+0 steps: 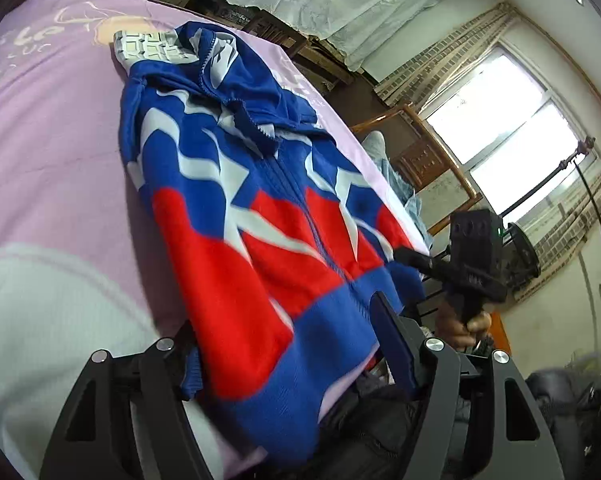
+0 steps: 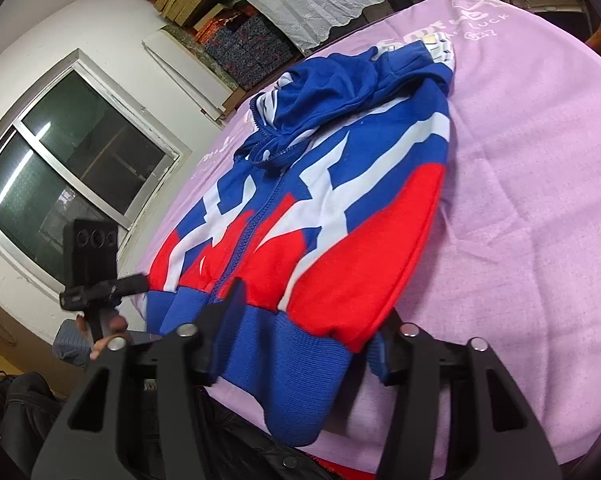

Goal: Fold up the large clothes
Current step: 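Grasp the ribbed blue hem with both grippers, then lift the hem with both grippers and fold it toward the hood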

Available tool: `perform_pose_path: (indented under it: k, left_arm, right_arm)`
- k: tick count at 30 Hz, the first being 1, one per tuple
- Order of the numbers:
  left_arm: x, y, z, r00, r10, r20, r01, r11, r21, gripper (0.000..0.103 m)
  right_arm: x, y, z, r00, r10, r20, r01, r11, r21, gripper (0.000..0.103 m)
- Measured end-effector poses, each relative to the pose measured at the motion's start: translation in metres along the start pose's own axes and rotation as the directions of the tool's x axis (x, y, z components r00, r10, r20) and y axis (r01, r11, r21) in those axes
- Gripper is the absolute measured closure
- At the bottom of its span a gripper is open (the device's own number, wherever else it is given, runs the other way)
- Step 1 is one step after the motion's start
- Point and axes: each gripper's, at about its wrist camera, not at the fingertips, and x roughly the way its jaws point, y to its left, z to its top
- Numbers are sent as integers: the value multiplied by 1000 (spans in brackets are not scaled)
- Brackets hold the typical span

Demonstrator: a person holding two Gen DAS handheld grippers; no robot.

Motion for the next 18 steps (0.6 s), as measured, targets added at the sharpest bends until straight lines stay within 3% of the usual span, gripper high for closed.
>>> perform_pose_path:
  k: [4,8,9,13,18]
  left_arm:
    - [-2,-4,-7,1000,-13,1,13,1000,-3,33]
    - [9,-3,1,999,40,-6,-39,999,19,69]
    - [13,0,4,999,43,-14,-43,999,12,73]
    - [13,5,7,1000,26,-7,-26,1000,-10,77]
    - [-1,1,9,996,72,43,-73,997,12,81]
  right_arm:
    - [0,-1,1,1000,-1,-5,1,1000,7,54]
    - [-1,1,0,1000,-8,-2,8,1000,-4,54]
    - [-1,1,-1,1000,-11,0,11,1000,-7,55]
    - [-2,-2,-2,999,-32,12,32,999,-4,71]
    - [-7,-7,1,999,10,42,-11,1000,25,79]
